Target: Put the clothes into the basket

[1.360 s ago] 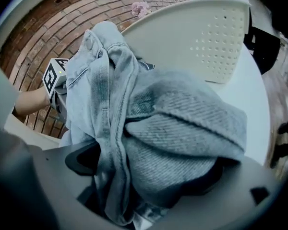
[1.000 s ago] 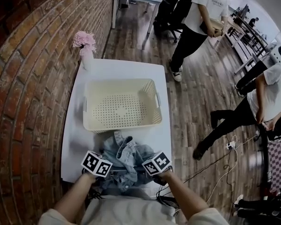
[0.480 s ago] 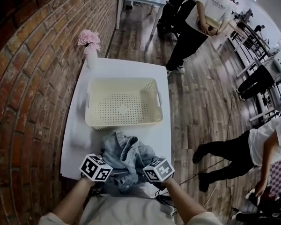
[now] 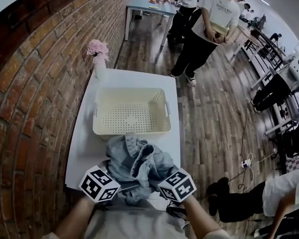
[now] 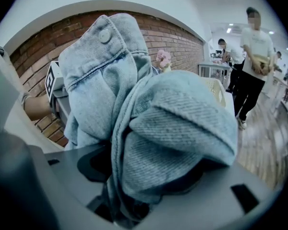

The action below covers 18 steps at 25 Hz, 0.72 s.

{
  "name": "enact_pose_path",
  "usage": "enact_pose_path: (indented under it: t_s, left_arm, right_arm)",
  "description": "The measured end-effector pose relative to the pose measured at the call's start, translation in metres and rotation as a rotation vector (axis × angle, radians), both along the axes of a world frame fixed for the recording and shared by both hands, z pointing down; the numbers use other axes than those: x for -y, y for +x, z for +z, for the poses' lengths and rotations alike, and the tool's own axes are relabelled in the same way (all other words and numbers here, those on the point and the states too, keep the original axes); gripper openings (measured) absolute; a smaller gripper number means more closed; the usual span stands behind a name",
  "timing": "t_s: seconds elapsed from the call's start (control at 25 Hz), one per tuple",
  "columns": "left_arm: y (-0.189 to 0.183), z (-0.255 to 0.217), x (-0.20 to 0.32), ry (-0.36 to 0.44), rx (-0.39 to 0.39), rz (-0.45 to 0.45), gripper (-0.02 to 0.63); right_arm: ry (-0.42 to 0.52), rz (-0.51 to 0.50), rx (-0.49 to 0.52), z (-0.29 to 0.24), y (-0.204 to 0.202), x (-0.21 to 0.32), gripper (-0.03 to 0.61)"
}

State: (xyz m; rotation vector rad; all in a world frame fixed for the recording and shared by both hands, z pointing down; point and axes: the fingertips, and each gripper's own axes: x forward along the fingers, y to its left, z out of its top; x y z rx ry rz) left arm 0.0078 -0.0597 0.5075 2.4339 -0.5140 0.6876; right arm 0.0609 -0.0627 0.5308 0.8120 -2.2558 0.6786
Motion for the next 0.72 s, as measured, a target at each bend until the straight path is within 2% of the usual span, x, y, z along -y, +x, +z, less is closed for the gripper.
enact_pose_path:
  t_s: [0.12,0.28,0.72]
  left_arm:
    - [0.002,-0.029,0.001,0.075,-0.007,-0.008,0.479]
    - [-0.001,-0.056,0.000,0.136,-0.008,-0.031,0.476]
    - [-0.016,-0.124,0.034,0.353,-0.010,-0.086,0.440]
  right_arm:
    - [0.071,-0.005,-0.010,-0.029,0.003,0.003,0.279]
    - [0.143,-0.016,-0.020,-0.058,0.000,0.004,0.279]
    - [0.376,-0.047,-0.060,-0.131,-0.013,0.043,0.279]
